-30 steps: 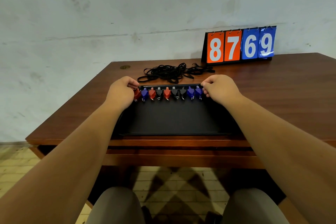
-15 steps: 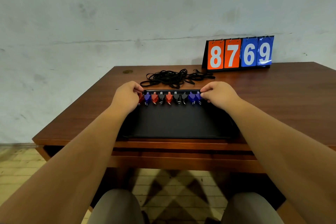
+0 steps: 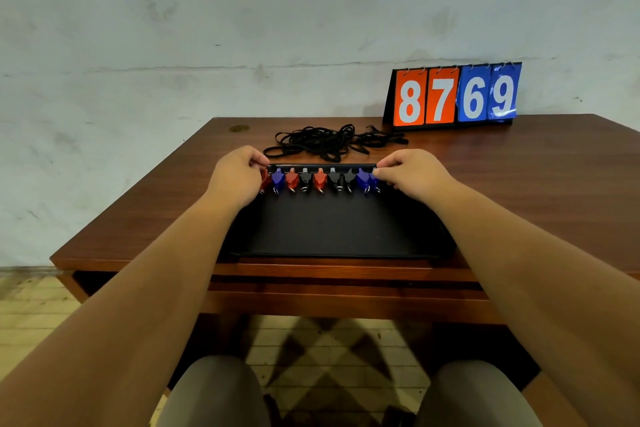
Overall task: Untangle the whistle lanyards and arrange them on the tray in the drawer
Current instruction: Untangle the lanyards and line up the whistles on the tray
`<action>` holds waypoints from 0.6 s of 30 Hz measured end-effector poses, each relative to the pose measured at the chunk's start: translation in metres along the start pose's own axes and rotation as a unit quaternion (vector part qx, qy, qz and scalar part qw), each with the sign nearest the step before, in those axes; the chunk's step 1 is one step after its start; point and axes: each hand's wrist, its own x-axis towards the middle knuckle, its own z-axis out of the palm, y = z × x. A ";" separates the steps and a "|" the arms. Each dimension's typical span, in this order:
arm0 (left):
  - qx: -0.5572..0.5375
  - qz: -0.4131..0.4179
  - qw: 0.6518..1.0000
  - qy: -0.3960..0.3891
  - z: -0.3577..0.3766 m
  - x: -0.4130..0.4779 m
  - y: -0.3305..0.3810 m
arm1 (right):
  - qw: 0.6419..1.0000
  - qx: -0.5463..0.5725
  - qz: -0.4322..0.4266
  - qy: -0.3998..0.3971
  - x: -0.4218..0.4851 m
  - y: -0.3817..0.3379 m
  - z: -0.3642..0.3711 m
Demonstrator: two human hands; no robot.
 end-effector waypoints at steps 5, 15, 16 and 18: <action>-0.002 0.002 1.000 0.006 0.001 -0.001 0.001 | 1.000 -0.004 -0.001 -0.002 0.002 0.001 0.000; -0.008 -0.004 1.000 0.004 0.000 -0.001 0.002 | 0.997 -0.032 -0.069 -0.027 0.000 0.002 0.002; -0.010 -0.005 1.000 0.003 0.001 -0.001 0.002 | 0.996 -0.042 -0.072 -0.037 0.000 0.002 0.002; -0.012 -0.008 1.000 0.004 0.001 -0.001 0.001 | 0.995 -0.050 -0.070 -0.049 0.001 0.003 0.002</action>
